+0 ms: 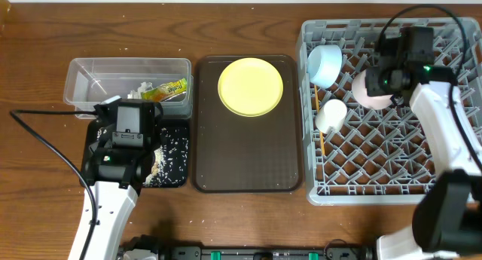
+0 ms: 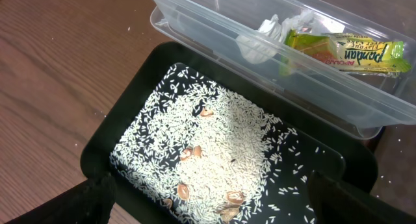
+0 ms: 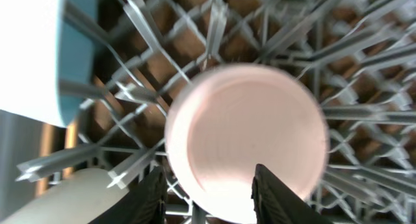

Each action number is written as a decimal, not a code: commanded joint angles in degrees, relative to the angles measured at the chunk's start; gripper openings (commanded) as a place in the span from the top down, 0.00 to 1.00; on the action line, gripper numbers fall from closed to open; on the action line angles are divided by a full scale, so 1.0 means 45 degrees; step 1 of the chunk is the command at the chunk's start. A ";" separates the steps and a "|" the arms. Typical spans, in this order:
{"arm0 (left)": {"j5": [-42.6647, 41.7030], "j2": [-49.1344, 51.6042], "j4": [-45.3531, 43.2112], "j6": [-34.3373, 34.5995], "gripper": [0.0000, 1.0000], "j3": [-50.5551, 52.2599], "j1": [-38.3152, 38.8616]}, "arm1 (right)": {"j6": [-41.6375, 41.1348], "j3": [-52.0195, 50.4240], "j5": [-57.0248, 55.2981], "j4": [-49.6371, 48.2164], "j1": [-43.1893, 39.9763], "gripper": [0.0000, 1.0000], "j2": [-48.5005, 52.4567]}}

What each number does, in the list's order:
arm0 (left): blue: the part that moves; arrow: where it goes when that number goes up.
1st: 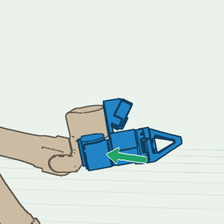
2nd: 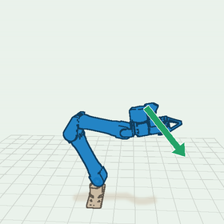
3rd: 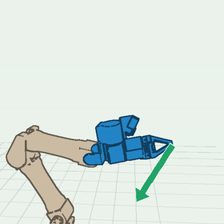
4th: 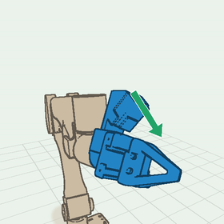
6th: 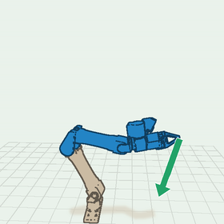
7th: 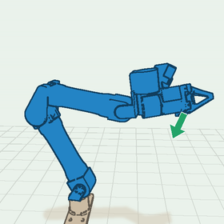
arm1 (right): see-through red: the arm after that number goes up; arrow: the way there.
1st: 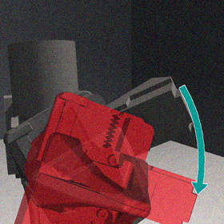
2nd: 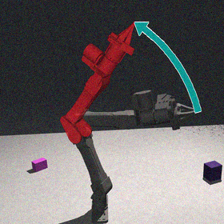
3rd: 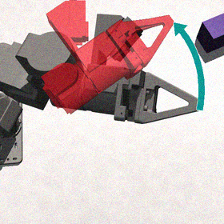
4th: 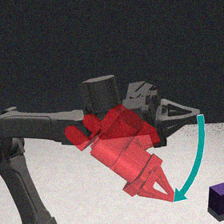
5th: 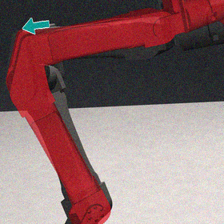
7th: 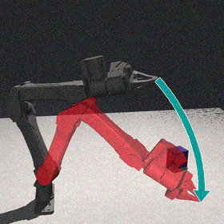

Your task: Sort waste into correct bins and load items into the dishwasher rack

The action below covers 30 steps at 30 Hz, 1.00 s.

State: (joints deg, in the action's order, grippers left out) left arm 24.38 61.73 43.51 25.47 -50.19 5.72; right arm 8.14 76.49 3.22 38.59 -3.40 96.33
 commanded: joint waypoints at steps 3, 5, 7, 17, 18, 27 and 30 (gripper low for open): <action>0.0214 0.0000 0.0029 -0.0039 0.04 -0.0204 -0.0063 | -0.0223 0.0418 0.1583 -0.0515 0.1078 0.56 -0.1996; 0.0209 0.0000 0.0029 -0.0039 0.04 -0.0204 -0.0063 | -0.0223 0.0418 0.1637 -0.1059 0.1661 0.55 -0.2438; 0.0209 0.0000 0.0029 -0.0034 0.04 -0.0204 -0.0063 | -0.0223 0.0418 0.1637 -0.1515 0.2137 0.62 -0.2550; 0.0209 0.0000 0.0029 -0.0039 0.04 -0.0204 -0.0063 | -0.0073 0.0389 0.1613 -0.2516 0.3463 0.81 -0.0559; 0.0209 0.0000 0.0029 -0.0034 0.04 -0.0204 -0.0063 | -0.0078 0.0389 0.1520 -0.2535 0.3444 0.81 -0.0248; 0.0214 0.0000 0.0029 -0.0039 0.04 -0.0204 -0.0063 | -0.0092 0.0393 0.0330 -0.2317 0.3254 0.85 0.1428; 0.0209 0.0000 0.0029 -0.0039 0.04 -0.0204 -0.0063 | -0.0403 0.0413 -0.1069 -0.2069 0.3269 0.87 0.1175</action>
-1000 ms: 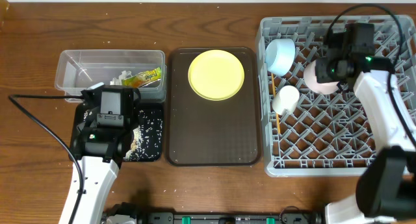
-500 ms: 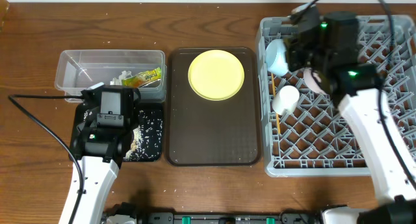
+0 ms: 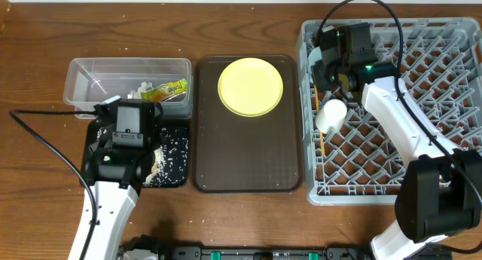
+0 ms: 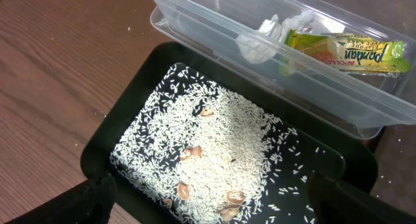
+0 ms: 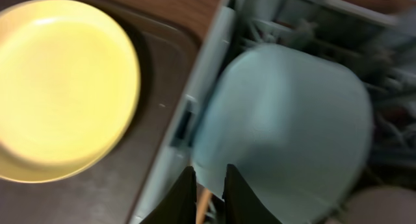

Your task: Sort waste into correct bins and load items into the dishwasher rack

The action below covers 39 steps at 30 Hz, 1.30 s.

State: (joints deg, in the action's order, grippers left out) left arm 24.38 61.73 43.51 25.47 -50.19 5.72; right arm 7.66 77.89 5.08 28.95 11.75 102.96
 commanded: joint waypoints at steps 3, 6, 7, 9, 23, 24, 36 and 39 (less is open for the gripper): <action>0.0209 0.0000 0.0029 -0.0034 0.04 -0.0204 -0.0063 | -0.0413 0.0102 -0.2404 0.0238 -0.0092 0.86 -0.0612; 0.0209 0.0000 0.0029 -0.0039 0.04 -0.0204 -0.0063 | -0.0423 0.0102 -0.2599 0.0384 -0.0092 0.84 -0.0908; 0.0214 0.0000 0.0029 -0.0039 0.04 -0.0204 -0.0063 | -0.0491 0.0102 -0.2574 0.0374 -0.0087 0.83 -0.0986; 0.0214 0.0000 0.0029 -0.0034 0.04 -0.0204 -0.0063 | -0.0549 0.0112 -0.2084 0.0219 -0.0019 0.81 -0.1175; 0.0214 0.0000 0.0029 -0.0034 0.04 -0.0204 -0.0063 | -0.0646 -0.0073 0.0826 -0.1025 0.0107 0.99 -0.0806; 0.0209 0.0000 0.0029 -0.0034 0.04 -0.0204 -0.0063 | -0.0646 -0.0073 0.0826 -0.1064 0.0107 0.99 -0.0554; 0.0214 0.0000 0.0029 -0.0034 0.04 -0.0204 -0.0063 | -0.0656 -0.0063 -0.1350 -0.0869 -0.0267 0.99 -0.0078; 0.0209 0.0000 0.0029 -0.0034 0.04 -0.0204 -0.0063 | -0.0656 -0.0024 -0.0821 -0.0928 -0.0141 0.98 -0.0680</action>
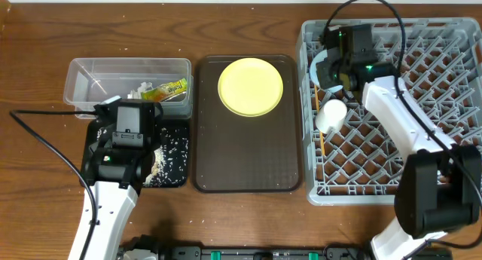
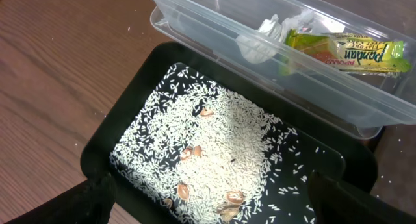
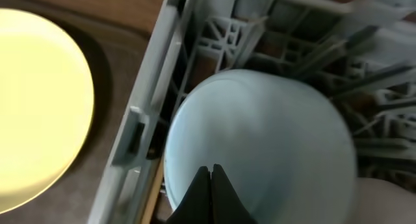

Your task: Sort waste into correct bins and load items into the dishwasher rack

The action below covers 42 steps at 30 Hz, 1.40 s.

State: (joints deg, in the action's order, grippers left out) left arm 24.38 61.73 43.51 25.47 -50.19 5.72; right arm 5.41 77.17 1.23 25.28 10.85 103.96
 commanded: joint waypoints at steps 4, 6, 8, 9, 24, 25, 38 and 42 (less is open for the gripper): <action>0.0214 0.0000 0.0029 -0.0034 0.04 -0.0204 -0.0063 | -0.0155 0.0141 0.2317 -0.0384 0.0481 0.94 -0.1817; 0.0214 0.0000 0.0029 -0.0039 0.04 -0.0204 -0.0063 | -0.0160 0.0141 0.3531 -0.0471 0.0894 0.90 -0.2050; 0.0209 0.0000 0.0029 -0.0034 0.04 -0.0204 -0.0063 | -0.0321 0.0141 0.4192 -0.0466 0.1452 0.81 -0.2074; 0.0214 0.0000 0.0029 -0.0039 0.04 -0.0204 -0.0063 | -0.0447 0.0136 0.4216 -0.0423 0.1724 0.78 -0.2040; 0.0209 0.0000 0.0029 -0.0034 0.04 -0.0204 -0.0063 | 0.0491 0.0136 0.2011 -0.0248 0.6193 0.51 0.0724; 0.0214 0.0000 0.0029 -0.0034 0.04 -0.0204 -0.0063 | 0.0631 0.0136 0.1617 -0.0282 0.6377 0.51 0.0947; 0.0209 0.0000 0.0029 -0.0039 0.04 -0.0204 -0.0063 | 0.0763 0.0136 -0.1243 -0.0656 0.7271 0.47 0.3808; 0.0209 0.0000 0.0029 -0.0034 0.04 -0.0204 -0.0063 | 0.0758 0.0136 -0.1175 -0.0481 0.7291 0.56 0.3818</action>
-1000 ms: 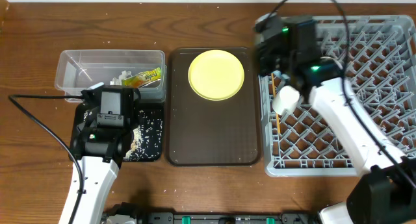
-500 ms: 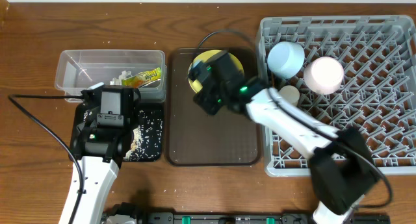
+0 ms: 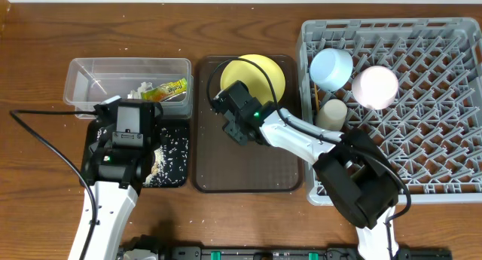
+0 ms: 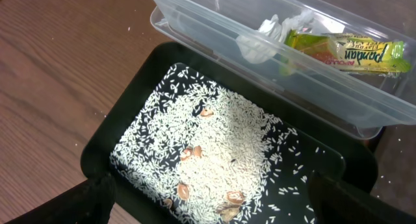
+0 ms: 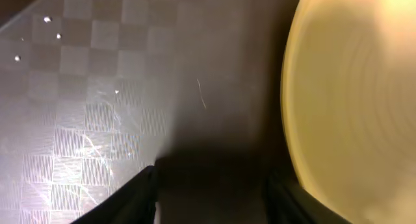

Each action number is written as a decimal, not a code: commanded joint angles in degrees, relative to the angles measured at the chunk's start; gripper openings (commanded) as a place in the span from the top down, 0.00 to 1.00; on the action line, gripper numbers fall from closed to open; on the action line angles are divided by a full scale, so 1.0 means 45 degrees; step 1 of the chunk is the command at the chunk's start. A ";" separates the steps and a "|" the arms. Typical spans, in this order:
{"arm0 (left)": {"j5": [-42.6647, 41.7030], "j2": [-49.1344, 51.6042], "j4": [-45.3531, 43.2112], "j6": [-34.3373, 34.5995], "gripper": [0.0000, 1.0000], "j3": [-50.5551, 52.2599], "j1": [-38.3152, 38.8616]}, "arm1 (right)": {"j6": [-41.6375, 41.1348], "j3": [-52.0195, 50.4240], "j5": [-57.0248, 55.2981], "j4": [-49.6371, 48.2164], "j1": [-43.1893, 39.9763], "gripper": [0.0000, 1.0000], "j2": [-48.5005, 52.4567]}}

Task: Sort waste into correct bins and load items into the dishwasher rack
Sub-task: 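Move the right gripper left and grip the yellow plate's rim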

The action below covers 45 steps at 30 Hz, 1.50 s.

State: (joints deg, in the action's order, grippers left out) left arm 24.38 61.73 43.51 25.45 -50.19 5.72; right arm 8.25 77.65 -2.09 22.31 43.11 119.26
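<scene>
A yellow plate (image 3: 260, 71) lies at the far end of the brown tray (image 3: 248, 166). My right gripper (image 3: 235, 113) hovers low over the tray at the plate's near-left edge. In the right wrist view its jaws (image 5: 211, 204) stand wide open and empty, with the plate (image 5: 357, 100) just to their right. In the grey rack (image 3: 422, 162) sit a blue bowl (image 3: 331, 66), a pink bowl (image 3: 374, 87) and a cream cup (image 3: 331, 113). My left gripper (image 4: 211, 211) hangs open above the black bin (image 4: 130, 107) of rice.
A clear bin (image 3: 128, 79) behind the black bin holds a green wrapper (image 4: 344, 52) and crumpled tissue (image 4: 266, 39). A thin stick (image 3: 318, 94) lies in the rack by the cup. The right arm stretches across the rack's left wall.
My right gripper was shut over the blue bowl in the rack's far-left corner. It is now open over the brown tray beside the yellow plate. The left arm has not moved.
My right gripper stood open over the pink bowl in the rack. Then it was nearly shut above the blue bowl at the rack's left edge, then shut over that bowl. Now it is open at the plate on the tray. The left arm stayed still throughout.
</scene>
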 commanded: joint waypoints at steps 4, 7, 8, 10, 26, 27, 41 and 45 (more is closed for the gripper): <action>0.0214 0.0000 0.0029 -0.0034 0.04 -0.0204 -0.0063 | 0.0073 0.0034 -0.0427 0.0180 0.0194 0.68 0.0403; 0.0209 0.0000 0.0029 -0.0029 0.04 -0.0204 -0.0063 | 0.0083 0.0058 -0.0126 0.0175 0.0277 0.69 0.0185; 0.0214 0.0000 0.0029 -0.0034 0.04 -0.0204 -0.0063 | 0.0083 0.0107 -0.0019 0.0180 0.0306 0.68 0.0010; 0.0214 0.0000 0.0029 -0.0034 0.04 -0.0204 -0.0063 | 0.0087 0.0238 0.0044 0.0175 0.0379 0.67 -0.0393; 0.0209 0.0000 0.0029 -0.0034 0.04 -0.0204 -0.0063 | 0.0845 0.0291 -0.2093 -0.0398 -0.0355 0.57 -0.0933; 0.0214 0.0000 0.0029 -0.0034 0.04 -0.0204 -0.0063 | 0.0840 0.0291 -0.2084 -0.0393 -0.0393 0.56 -0.0782; 0.0209 0.0000 0.0029 -0.0034 0.04 -0.0204 -0.0063 | 0.0617 0.0296 -0.0374 -0.0442 -0.0510 0.99 0.0539; 0.0209 0.0000 0.0029 -0.0029 0.04 -0.0204 -0.0063 | 0.0044 0.0389 0.0884 -0.0583 -0.0583 0.99 0.0238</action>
State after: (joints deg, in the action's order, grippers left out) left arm 24.38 61.73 43.48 25.45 -50.19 5.72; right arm 10.79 78.87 -4.45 19.44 40.82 120.38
